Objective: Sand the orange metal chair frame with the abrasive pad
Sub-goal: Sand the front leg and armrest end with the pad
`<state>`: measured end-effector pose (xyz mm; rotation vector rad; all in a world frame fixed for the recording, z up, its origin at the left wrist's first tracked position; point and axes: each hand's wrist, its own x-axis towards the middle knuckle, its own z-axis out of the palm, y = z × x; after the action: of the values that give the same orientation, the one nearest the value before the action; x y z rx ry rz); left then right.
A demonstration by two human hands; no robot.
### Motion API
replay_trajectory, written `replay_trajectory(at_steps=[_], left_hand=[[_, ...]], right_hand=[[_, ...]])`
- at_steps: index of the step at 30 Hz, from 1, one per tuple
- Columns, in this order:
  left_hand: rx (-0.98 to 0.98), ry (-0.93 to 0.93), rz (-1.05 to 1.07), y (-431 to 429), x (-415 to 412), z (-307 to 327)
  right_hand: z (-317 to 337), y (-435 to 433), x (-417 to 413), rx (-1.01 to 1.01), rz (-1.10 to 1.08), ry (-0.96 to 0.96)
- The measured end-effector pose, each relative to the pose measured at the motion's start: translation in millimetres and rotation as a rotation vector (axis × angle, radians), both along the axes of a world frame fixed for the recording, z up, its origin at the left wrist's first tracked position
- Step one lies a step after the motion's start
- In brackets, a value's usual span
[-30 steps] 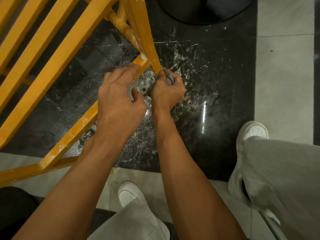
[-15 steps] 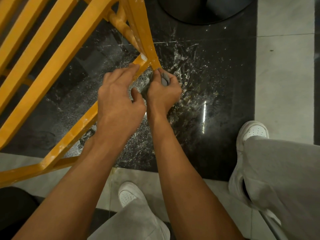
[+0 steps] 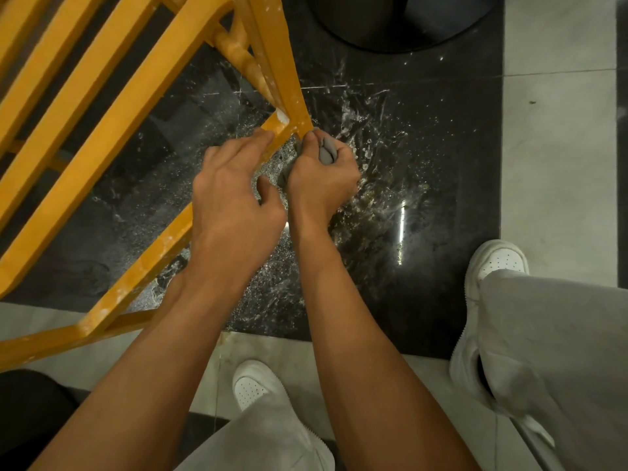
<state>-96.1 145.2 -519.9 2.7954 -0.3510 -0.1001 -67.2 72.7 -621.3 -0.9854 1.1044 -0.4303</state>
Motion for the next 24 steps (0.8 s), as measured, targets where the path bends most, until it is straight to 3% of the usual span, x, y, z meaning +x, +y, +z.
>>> replay_trajectory(at_steps=[6,10,24], left_hand=[[-0.005,0.006,0.003,-1.5,-1.0,1.7],[-0.008,0.008,-0.002,-0.4,-0.5,2.1],[0.001,0.013,0.008,-0.7,-0.2,1.2]], right_hand=[[1.8,-3.5,-0.8,0.067,-0.007,-0.001],[9.4,-1.1,-1.9,-0.014,0.007,-0.009],[13.6,-5.3,-0.5,0.002,-0.014,-0.053]])
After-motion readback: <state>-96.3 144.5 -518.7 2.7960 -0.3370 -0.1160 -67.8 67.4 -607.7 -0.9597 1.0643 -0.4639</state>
